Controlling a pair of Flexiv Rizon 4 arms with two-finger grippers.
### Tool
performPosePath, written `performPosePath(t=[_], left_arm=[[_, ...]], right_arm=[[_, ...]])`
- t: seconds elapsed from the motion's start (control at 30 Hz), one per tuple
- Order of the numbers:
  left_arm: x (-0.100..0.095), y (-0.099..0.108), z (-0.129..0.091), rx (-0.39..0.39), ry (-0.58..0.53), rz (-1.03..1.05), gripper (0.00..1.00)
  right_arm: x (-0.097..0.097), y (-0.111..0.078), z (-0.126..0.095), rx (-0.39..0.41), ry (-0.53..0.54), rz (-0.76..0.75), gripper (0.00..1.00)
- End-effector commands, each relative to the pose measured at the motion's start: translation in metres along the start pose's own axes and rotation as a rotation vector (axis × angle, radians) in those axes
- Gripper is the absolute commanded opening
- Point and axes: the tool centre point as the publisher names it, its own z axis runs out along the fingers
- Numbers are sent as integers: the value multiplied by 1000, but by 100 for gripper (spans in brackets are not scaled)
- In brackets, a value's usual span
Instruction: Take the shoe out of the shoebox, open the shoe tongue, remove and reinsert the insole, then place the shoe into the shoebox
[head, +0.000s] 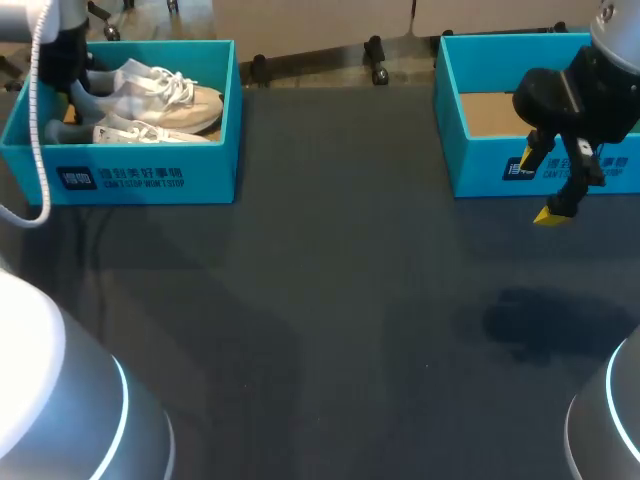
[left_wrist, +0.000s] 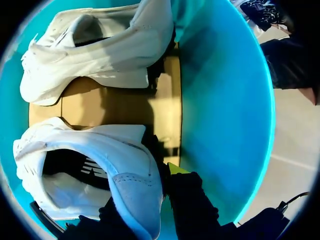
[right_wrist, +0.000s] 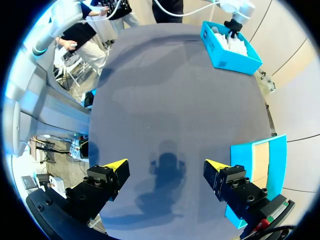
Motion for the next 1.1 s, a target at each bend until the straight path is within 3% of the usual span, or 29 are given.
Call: performPosePath(t=[0.03, 0.07, 0.13, 0.23, 0.53, 0.77, 0.97, 1.1], left_arm=[[-1, 4, 2, 16, 9, 4, 15], [0, 3, 2, 19, 8, 6, 31], [0, 3, 2, 31, 1, 7, 38], [1, 2, 0, 25, 3, 12, 43], [4, -3, -17, 16, -38, 30, 45], [3, -9, -41, 23, -98, 39, 65], [3, -20, -66, -2, -148, 55, 73], [6, -29, -81, -11, -170, 63, 91]], right_arm=[[-2, 1, 1, 4, 3, 1, 100], [-2, 1, 1, 4, 3, 1, 100], [-2, 1, 1, 4, 3, 1, 100], [-2, 1, 1, 4, 3, 1, 100], [-2, 1, 1, 4, 3, 1, 100], [-2, 1, 1, 4, 3, 1, 100], [-2, 1, 1, 4, 3, 1, 100], [-2, 1, 1, 4, 3, 1, 100]])
